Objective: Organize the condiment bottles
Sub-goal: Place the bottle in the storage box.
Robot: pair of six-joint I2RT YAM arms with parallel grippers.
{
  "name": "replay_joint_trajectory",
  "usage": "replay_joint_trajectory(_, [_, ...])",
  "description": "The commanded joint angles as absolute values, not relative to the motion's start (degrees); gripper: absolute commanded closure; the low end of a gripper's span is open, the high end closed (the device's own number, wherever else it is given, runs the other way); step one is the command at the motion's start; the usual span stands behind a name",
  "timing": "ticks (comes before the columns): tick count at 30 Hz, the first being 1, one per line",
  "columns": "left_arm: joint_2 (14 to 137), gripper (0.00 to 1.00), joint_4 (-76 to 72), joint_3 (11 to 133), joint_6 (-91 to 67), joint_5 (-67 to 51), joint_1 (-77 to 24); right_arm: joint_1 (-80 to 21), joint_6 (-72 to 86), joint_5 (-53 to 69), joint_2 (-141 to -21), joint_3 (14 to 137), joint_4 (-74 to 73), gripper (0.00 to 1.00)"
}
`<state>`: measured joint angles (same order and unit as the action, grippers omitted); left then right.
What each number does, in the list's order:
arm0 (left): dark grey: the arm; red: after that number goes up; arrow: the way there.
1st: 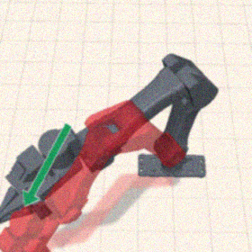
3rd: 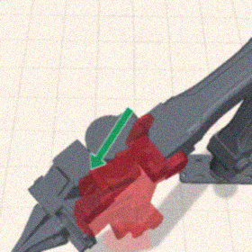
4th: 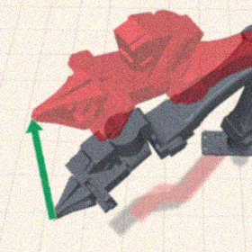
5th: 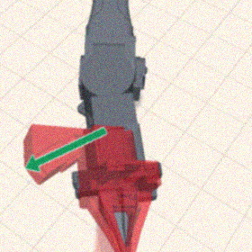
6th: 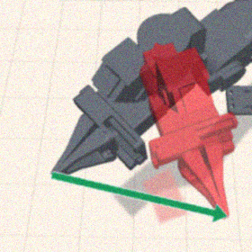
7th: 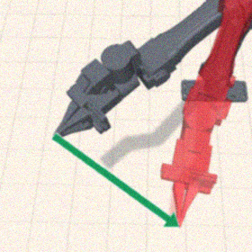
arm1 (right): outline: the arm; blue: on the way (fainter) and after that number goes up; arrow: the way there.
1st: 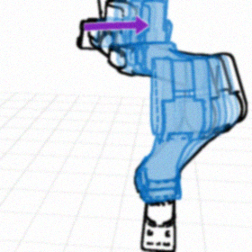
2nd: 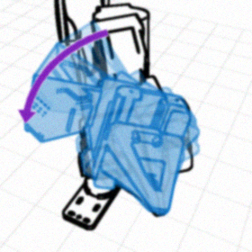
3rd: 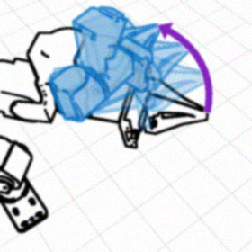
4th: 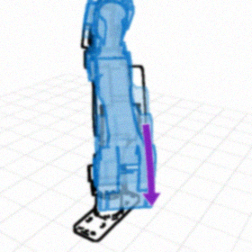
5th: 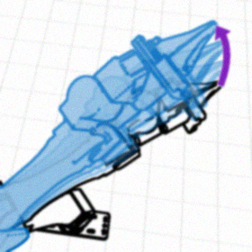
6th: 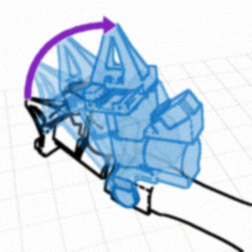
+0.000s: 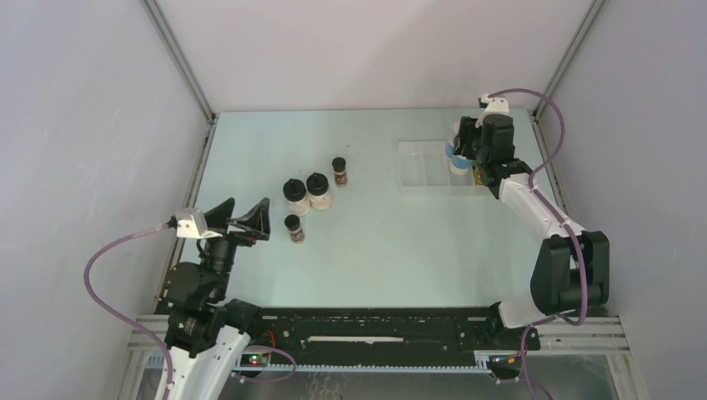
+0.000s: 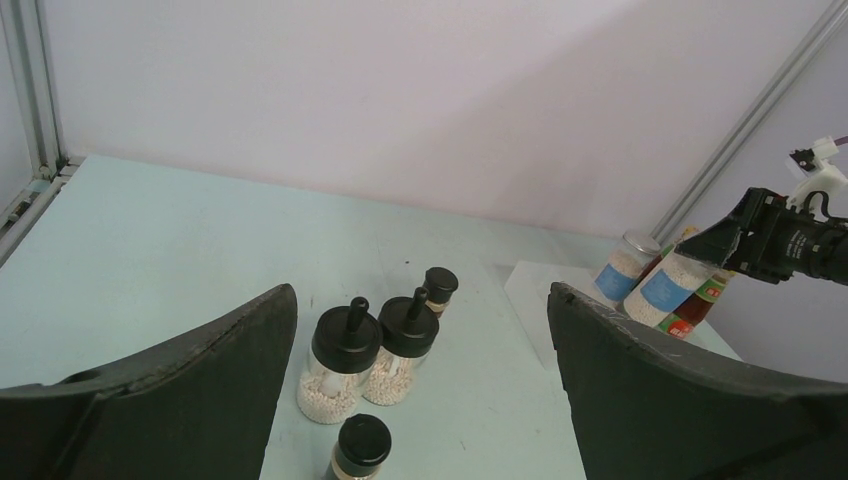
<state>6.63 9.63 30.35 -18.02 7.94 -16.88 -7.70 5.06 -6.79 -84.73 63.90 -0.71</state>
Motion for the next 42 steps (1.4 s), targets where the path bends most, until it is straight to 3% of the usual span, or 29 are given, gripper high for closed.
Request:
replay_joint_trajectory(1, [7.55, 0.0, 9.14, 30.25, -17.75, 7.97, -17.19, -7.06, 6.54, -6.51, -85.33, 64.6, 5.35, 1.0])
replay_joint_trajectory(42, [7.99, 0.0, 9.32, 30.23, -17.49, 7.97, -17.16, -6.59, 7.88, -6.72, -91.02, 62.58, 6.96, 1.0])
